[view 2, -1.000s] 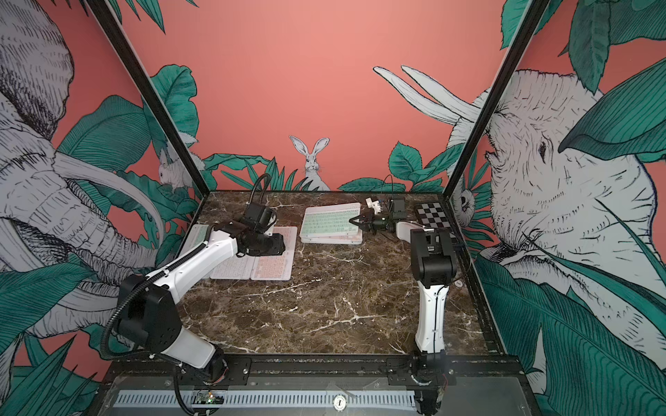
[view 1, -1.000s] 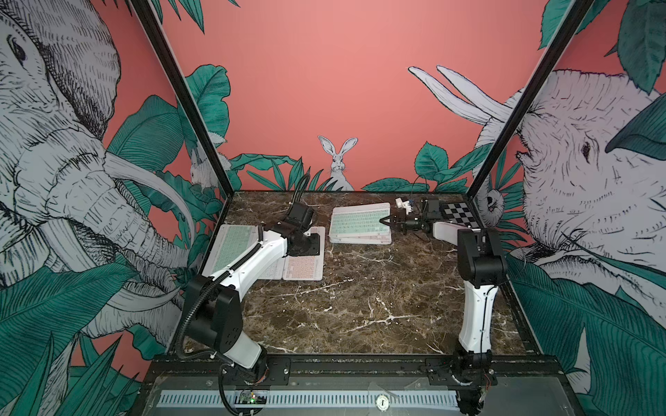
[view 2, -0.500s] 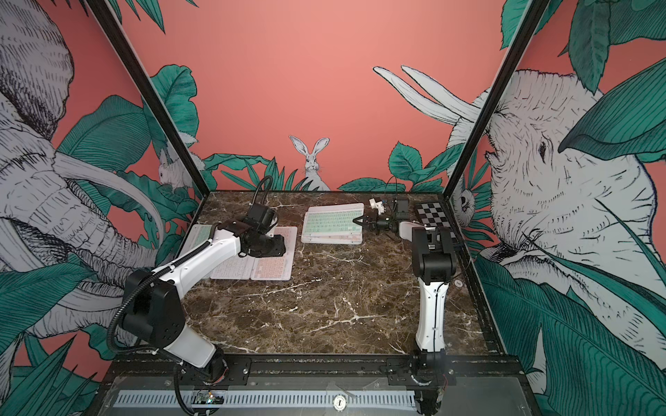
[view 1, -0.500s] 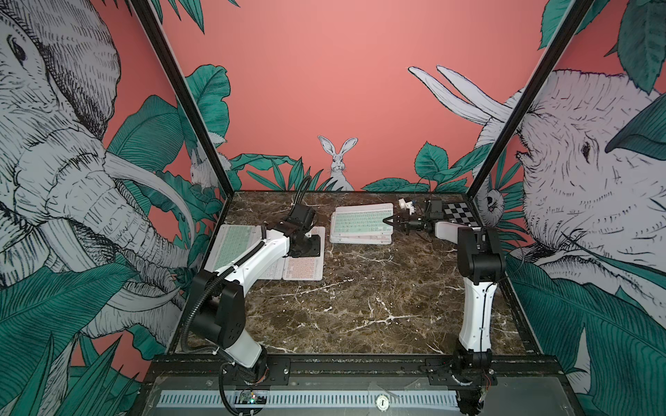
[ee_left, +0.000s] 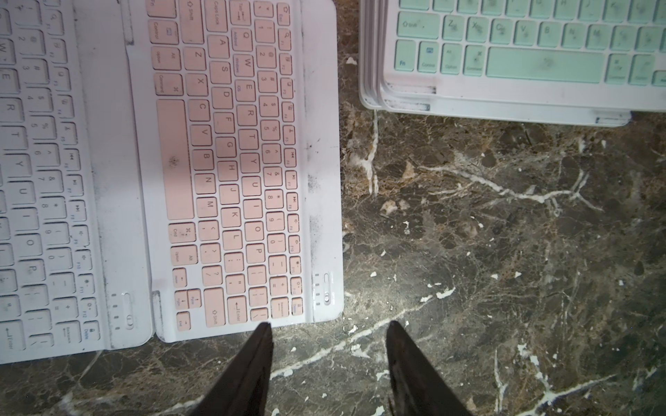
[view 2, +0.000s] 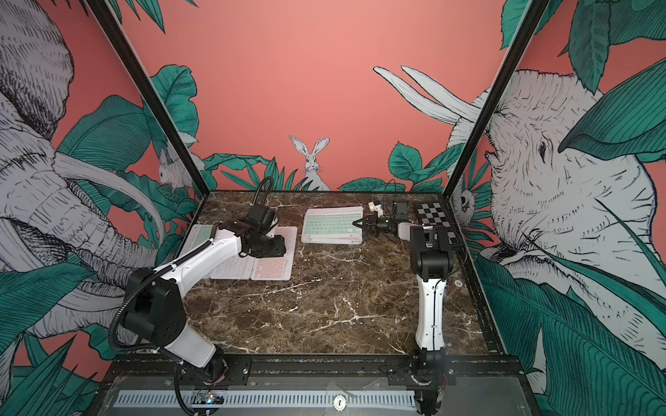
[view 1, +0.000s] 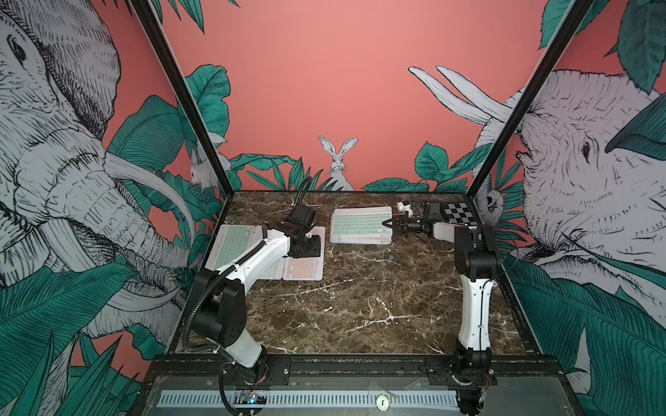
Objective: Stack the numeric keypads
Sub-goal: Place the numeric keypad at the numeric keypad.
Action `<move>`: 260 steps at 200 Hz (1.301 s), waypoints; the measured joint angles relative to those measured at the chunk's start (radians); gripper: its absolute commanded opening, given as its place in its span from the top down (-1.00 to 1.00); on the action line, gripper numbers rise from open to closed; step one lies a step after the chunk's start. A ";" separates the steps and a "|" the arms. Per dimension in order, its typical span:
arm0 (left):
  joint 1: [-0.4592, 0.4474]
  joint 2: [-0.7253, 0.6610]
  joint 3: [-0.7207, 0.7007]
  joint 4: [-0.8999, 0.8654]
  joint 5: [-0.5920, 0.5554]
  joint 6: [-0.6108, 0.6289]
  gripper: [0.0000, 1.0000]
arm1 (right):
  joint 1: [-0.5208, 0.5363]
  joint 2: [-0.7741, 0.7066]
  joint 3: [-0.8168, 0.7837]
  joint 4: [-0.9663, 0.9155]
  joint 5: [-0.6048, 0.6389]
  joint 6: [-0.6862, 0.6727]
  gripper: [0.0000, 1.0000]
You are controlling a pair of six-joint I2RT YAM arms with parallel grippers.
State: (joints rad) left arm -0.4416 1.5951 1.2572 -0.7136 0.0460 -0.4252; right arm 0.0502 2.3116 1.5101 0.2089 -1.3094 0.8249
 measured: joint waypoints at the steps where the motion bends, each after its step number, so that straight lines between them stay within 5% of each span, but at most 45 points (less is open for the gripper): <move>1: 0.000 0.000 0.000 0.000 0.000 0.000 -0.07 | 0.000 0.000 0.000 0.000 0.000 0.000 0.97; 101: 0.000 0.010 0.000 0.000 0.013 -0.002 -0.07 | -0.011 0.025 0.016 -0.084 0.039 -0.064 0.34; 260: 0.000 0.015 -0.005 0.017 0.036 -0.012 -0.07 | -0.022 -0.041 0.107 -0.475 0.260 -0.365 0.17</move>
State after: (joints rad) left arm -0.4416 1.6100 1.2518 -0.6968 0.0818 -0.4370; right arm 0.0280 2.2704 1.6173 -0.2657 -1.0492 0.4603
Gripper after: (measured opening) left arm 0.534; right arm 0.413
